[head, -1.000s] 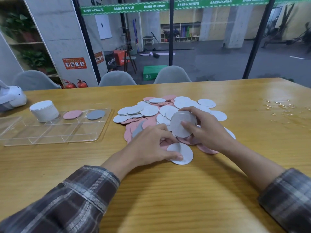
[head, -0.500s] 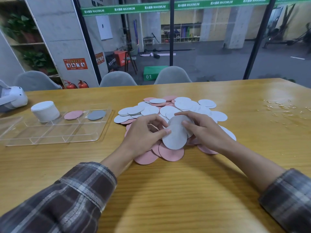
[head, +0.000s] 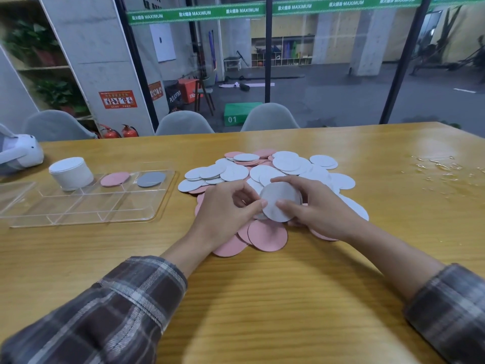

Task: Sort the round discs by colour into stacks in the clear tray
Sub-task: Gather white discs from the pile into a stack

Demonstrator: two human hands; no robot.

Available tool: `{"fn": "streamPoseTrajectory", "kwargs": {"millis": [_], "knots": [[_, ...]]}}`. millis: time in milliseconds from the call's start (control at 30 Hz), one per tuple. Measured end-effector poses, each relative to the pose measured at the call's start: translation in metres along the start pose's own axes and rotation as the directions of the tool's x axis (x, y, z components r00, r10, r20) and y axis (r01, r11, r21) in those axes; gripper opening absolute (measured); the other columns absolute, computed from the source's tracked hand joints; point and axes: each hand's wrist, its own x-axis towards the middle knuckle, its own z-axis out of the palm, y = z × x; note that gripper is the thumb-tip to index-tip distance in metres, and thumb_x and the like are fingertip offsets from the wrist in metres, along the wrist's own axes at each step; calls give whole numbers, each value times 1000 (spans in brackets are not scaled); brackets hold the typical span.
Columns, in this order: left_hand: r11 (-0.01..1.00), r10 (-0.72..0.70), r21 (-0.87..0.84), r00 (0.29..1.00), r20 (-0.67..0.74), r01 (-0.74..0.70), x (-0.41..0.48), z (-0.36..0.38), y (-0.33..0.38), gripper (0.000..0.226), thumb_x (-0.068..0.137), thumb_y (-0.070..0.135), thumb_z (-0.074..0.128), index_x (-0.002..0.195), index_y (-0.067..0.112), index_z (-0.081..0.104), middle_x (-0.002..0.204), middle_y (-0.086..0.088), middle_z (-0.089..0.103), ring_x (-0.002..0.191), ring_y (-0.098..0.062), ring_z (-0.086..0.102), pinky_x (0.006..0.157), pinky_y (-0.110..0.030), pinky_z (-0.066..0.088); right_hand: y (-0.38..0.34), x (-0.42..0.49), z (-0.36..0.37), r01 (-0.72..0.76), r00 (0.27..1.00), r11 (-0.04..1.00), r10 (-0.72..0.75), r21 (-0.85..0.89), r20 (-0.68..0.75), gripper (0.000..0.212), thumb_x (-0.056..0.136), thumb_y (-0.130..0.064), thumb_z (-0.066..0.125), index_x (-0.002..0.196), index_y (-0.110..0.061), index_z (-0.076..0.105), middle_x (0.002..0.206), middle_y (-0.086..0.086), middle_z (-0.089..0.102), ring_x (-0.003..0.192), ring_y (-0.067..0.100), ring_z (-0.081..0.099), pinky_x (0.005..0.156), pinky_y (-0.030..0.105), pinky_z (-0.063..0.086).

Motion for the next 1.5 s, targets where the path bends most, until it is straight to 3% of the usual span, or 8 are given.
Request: {"fn": "streamPoseTrajectory", "kwargs": {"millis": [133, 433, 667, 867, 1067, 1267, 1367, 1500], "knots": [[959, 150, 220, 978, 145, -180, 1, -6, -10, 27, 74, 40, 92, 88, 23, 76, 82, 13, 67, 74, -8, 60, 67, -19, 47, 5, 3, -4, -9, 993, 988, -9, -153, -120, 37, 94, -26, 68, 129, -32, 60, 115, -13, 67, 104, 8, 63, 86, 29, 53], [861, 322, 341, 923, 211, -379, 3, -1, -16, 20, 87, 39, 81, 99, 23, 81, 90, 12, 62, 83, -5, 56, 70, -23, 47, 7, 4, -4, -28, 975, 982, -14, -186, -220, 34, 95, -24, 66, 126, -34, 60, 111, -14, 66, 100, 3, 60, 72, 5, 43], [618, 629, 455, 750, 204, -642, 9, -1, -13, 17, 95, 23, 69, 84, 13, 77, 82, 0, 64, 73, -21, 58, 63, -36, 48, 7, 5, -5, -13, 973, 979, -35, -203, -230, 38, 94, -22, 67, 130, -33, 61, 118, -13, 66, 108, 11, 58, 90, 29, 48], [555, 688, 461, 694, 214, -692, 7, -2, -8, 14, 95, 16, 69, 84, 10, 75, 82, -3, 64, 71, -25, 57, 62, -40, 48, 7, 5, -6, -16, 974, 977, -33, -214, -222, 38, 94, -23, 65, 130, -34, 61, 119, -14, 66, 109, 10, 59, 90, 29, 48], [574, 709, 442, 688, 154, -690, 3, -3, -2, 6, 93, 13, 74, 88, 11, 77, 78, -2, 62, 70, -23, 55, 61, -36, 45, 7, 4, -7, -5, 979, 975, -40, -220, -201, 38, 94, -23, 65, 129, -34, 61, 119, -11, 67, 110, 14, 59, 93, 35, 50], [670, 668, 420, 744, 17, -612, 2, -5, 1, 36, 107, 35, 55, 90, 12, 75, 73, 2, 63, 64, -22, 54, 60, -38, 47, 5, 5, -7, 24, 979, 981, -63, -193, -195, 37, 94, -23, 66, 128, -34, 62, 119, -13, 67, 110, 10, 60, 95, 33, 50], [728, 620, 385, 784, -17, -567, 1, -6, 1, 15, 100, 20, 65, 91, 10, 73, 77, 2, 66, 67, -20, 59, 61, -39, 50, 4, 4, -7, 32, 978, 984, -68, -176, -198, 36, 94, -23, 66, 128, -35, 62, 116, -15, 68, 109, 8, 61, 93, 31, 51], [858, 489, 204, 872, -39, -472, 0, -3, 5, 6, 92, 6, 73, 88, 11, 72, 81, 5, 66, 72, -10, 56, 67, -16, 42, 3, 4, -7, 41, 978, 990, -68, -138, -199, 33, 97, -24, 65, 126, -39, 63, 114, -19, 68, 106, 4, 61, 92, 31, 51]]}}
